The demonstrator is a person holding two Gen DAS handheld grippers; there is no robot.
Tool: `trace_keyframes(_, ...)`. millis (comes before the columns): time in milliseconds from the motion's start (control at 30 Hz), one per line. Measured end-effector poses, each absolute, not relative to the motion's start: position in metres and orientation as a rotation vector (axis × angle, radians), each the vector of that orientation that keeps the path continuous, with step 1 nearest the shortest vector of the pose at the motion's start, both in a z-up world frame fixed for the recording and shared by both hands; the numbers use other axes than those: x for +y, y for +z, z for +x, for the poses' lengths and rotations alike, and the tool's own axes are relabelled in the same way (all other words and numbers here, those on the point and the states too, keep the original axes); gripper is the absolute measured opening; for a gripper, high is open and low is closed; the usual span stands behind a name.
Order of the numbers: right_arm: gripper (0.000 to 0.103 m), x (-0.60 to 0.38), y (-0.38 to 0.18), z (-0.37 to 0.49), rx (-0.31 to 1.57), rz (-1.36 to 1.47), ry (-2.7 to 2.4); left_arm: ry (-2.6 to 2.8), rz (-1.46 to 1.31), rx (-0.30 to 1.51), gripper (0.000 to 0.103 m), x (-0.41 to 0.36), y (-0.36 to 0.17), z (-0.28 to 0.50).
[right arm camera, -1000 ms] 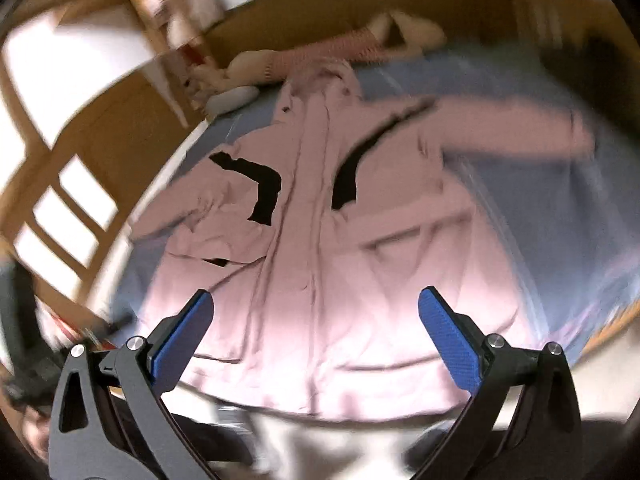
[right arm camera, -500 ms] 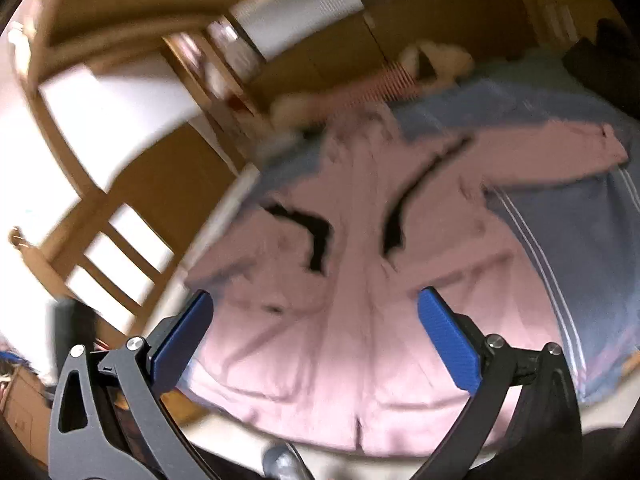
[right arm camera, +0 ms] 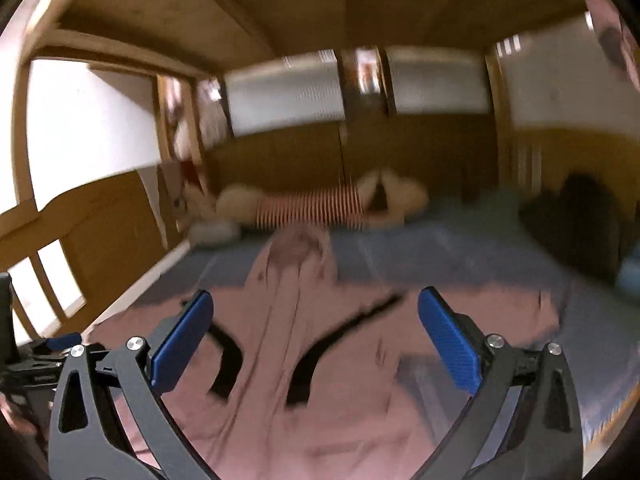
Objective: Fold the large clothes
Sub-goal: 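Move the right tool toward the cuff of the jacket sleeve, then close the right tool on the sleeve cuff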
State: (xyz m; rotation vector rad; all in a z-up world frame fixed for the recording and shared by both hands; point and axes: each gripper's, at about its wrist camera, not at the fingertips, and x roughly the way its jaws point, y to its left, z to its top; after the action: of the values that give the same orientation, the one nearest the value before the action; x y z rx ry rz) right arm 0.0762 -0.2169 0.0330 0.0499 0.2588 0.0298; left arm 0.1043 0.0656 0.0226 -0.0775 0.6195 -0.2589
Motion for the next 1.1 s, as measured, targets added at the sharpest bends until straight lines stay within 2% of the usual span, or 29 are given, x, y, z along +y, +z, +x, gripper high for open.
trace_keyframes(67, 0.102, -0.223, 0.015, 0.093, 0.350, 0.069, 0.077, -0.262, -0.064, 0.647, 0.101, 0.066, 0.007, 0.110)
trace_keyframes(167, 0.102, -0.256, -0.030, 0.104, 0.464, 0.273, 0.008, -0.345, -0.063, 0.731, 0.101, 0.062, -0.016, 0.116)
trace_keyframes(300, 0.102, -0.291, -0.063, 0.116, 0.629, 0.569, 0.071, -0.288, -0.030, 0.667, 0.101, 0.051, -0.009, 0.110)
trace_keyframes(500, 0.102, -0.337, -0.063, 0.092, 0.547, 0.736, 0.005, -0.328, -0.115, 0.668, 0.101, 0.049, 0.002, 0.106)
trace_keyframes(733, 0.102, -0.441, -0.079, 0.081, 0.448, 1.017, -0.064, -0.240, -0.155, 0.715, 0.101, 0.064, 0.008, 0.109)
trace_keyframes(933, 0.102, -0.510, -0.106, 0.088, 0.435, 1.165, -0.087, -0.139, -0.269, 0.643, 0.101, 0.100, 0.004, 0.093)
trace_keyframes(1100, 0.102, -0.543, -0.128, 0.086, 0.421, 1.168, -0.190, -0.101, -0.146, 0.670, 0.101, 0.090, -0.010, 0.113)
